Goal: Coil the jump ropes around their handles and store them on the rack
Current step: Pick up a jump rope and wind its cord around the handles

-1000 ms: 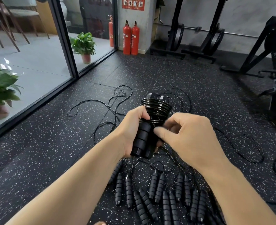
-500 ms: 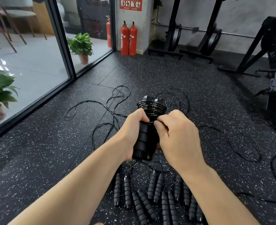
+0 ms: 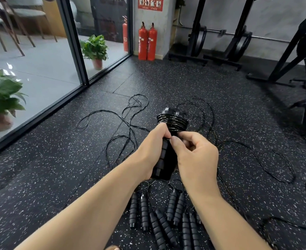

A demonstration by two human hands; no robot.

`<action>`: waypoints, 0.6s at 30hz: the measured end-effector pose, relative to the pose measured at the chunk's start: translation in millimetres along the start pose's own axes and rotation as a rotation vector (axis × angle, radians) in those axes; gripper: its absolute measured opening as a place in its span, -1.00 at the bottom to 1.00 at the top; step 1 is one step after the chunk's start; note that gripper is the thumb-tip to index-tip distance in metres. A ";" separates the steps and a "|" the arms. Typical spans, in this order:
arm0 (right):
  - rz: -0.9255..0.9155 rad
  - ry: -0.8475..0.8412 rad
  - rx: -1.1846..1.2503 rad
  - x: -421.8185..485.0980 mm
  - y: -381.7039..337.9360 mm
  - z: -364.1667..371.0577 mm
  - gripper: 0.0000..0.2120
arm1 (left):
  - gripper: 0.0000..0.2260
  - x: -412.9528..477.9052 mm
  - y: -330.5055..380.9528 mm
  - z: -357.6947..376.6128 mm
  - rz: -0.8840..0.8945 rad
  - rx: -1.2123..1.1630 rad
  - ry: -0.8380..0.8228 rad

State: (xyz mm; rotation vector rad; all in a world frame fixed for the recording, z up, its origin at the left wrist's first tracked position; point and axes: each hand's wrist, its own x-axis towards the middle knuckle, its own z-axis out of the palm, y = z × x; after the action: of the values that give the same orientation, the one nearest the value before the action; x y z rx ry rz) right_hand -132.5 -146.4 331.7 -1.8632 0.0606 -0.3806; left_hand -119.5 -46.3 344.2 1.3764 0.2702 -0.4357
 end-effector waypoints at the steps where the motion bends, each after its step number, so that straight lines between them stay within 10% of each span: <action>1: 0.031 -0.009 0.050 -0.3 0.0 1.4 -0.94 | -0.76 1.2 -0.6 -1.7 -0.008 -0.002 0.004; 8: 0.243 -0.094 0.399 2.9 -0.6 4.8 -0.86 | -0.73 3.7 2.3 -7.3 -0.054 -0.102 -0.053; 18: -0.087 -0.073 0.086 -0.4 1.4 4.7 -0.85 | -0.70 3.3 2.6 -12.9 -0.120 -0.085 -0.025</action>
State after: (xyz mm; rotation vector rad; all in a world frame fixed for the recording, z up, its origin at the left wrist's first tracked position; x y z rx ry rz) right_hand -131.3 -142.5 329.0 -1.7965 -0.0854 -0.3684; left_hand -114.5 -33.8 342.8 1.2751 0.3476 -0.5349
